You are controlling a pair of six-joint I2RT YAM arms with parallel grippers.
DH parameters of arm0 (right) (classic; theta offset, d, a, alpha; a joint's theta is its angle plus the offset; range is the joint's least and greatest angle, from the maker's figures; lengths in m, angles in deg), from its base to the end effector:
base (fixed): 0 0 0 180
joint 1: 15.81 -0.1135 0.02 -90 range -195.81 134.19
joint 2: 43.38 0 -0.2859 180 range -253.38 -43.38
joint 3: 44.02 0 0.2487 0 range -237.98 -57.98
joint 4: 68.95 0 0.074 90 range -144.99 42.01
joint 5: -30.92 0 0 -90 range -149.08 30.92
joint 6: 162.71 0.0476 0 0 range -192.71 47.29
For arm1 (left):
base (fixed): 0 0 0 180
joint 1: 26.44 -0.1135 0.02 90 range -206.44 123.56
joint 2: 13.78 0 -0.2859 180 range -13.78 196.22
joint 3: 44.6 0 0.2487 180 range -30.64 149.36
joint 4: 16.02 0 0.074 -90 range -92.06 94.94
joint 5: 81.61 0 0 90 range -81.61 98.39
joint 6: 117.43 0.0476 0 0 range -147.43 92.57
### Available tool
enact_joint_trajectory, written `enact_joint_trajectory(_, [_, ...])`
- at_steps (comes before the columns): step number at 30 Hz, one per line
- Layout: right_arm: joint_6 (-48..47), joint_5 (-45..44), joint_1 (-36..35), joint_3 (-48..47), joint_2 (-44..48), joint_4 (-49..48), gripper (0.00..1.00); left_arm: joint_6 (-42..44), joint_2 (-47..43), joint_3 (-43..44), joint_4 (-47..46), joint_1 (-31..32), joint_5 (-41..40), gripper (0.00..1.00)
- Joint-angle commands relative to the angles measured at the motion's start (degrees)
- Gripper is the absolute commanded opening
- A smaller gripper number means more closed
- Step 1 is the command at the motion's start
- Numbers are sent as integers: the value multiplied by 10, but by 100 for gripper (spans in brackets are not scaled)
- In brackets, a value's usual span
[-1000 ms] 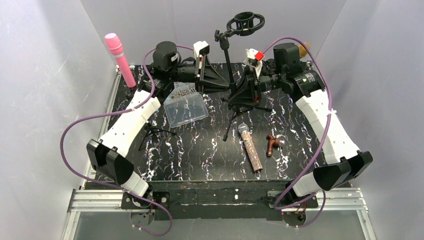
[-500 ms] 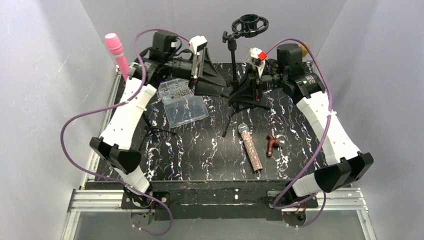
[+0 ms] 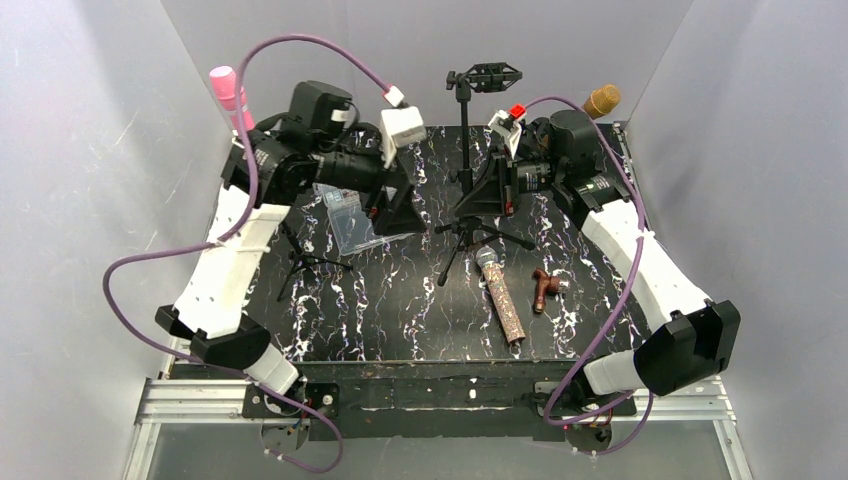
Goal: Remove the microphone from the stand
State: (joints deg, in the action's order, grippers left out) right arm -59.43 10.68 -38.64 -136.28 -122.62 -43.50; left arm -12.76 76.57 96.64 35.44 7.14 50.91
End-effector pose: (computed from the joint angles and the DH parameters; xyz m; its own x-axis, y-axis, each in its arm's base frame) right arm 0.2567 0.1565 0.4309 -0.4179 -0.0897 -0.9041 -0.9070 -0.0165 0.4209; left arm 0.2219 -0.1859 0.5913 0.2378 0.0662 -0.9691 0.9411 0.2310 0.2467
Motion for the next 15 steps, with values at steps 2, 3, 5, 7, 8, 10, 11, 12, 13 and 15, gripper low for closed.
enact_joint_trajectory(2, [106, 18, 1, 11, 15, -152, 1, 153, 16, -7, -22, 52, -117, 90])
enact_joint_trajectory(3, [107, 17, 1, 13, 17, -153, 1, 159, 20, -8, -35, 57, -127, 88])
enact_joint_trajectory(5, [109, 18, -1, 18, 22, -154, 1, 167, 27, -10, -61, 67, -146, 85])
enact_joint_trajectory(7, [109, 18, -2, 24, 26, -154, 1, 172, 34, -9, -84, 72, -156, 83])
enact_joint_trajectory(8, [109, 17, -2, 27, 27, -153, 1, 174, 38, -9, -95, 74, -162, 82])
enact_joint_trajectory(10, [108, 17, -3, 34, 31, -154, 1, 190, 41, -8, -110, 78, -167, 79])
enact_joint_trajectory(11, [108, 18, -4, 37, 32, -154, 1, 197, 42, -10, -118, 80, -170, 78])
enact_joint_trajectory(12, [108, 18, -4, 41, 33, -154, 1, 202, 43, -14, -130, 81, -171, 77])
enact_joint_trajectory(13, [107, 18, -5, 43, 34, -154, 1, 209, 45, -15, -135, 82, -168, 76])
enact_joint_trajectory(15, [107, 18, -5, 45, 35, -154, 1, 217, 46, -19, -144, 83, -161, 74])
